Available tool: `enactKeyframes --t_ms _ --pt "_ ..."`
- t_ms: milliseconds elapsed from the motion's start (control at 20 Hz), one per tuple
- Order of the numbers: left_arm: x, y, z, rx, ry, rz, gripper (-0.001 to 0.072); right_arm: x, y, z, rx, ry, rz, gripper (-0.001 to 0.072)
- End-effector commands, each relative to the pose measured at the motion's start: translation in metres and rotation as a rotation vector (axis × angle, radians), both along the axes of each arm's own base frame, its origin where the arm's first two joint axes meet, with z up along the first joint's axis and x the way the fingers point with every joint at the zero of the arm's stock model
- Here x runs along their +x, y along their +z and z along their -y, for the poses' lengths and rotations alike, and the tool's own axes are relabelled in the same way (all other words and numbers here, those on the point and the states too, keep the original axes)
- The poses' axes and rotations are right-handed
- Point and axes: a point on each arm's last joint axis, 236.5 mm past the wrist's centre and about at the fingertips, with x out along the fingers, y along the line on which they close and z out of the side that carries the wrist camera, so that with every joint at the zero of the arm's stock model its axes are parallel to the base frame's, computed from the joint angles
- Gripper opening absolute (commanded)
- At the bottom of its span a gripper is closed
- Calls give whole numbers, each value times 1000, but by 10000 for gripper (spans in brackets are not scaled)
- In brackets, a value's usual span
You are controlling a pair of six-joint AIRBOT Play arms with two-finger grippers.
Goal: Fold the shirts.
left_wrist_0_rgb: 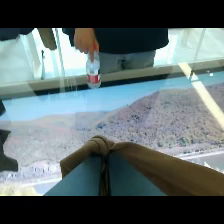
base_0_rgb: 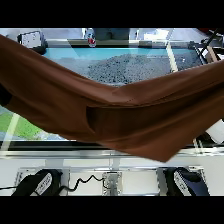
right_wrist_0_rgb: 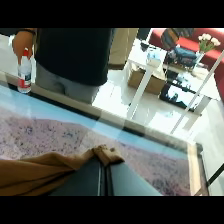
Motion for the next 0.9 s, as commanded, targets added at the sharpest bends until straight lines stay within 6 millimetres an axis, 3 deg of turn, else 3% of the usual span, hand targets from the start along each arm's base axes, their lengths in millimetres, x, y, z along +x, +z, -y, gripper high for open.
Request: enactKeyframes --t_ms 0,100,250,400,550,700,850 --pt "34 -61 -4 -22 -8 -223 12 33 -32 15 13 -50 -128 24" --pt "52 -140 -7 -30 -31 -501 11 75 -88 19 41 -50 -301 24" --pt "91 -247 -11 -92 -26 -755 12 132 -202 22 82 -41 -596 24" --pt "130 -334 4 -198 -73 -893 12 180 -305 13 179 -12 -787 25" --pt "198 -394 13 -295 -36 -862 11 228 -389 -1 274 16 -905 24" --pt "241 -439 21 -312 -16 -910 11 266 -456 -5 302 -27 -953 24" --pt "288 -445 25 -348 23 -883 11 296 -482 -4 344 -64 -966 24"
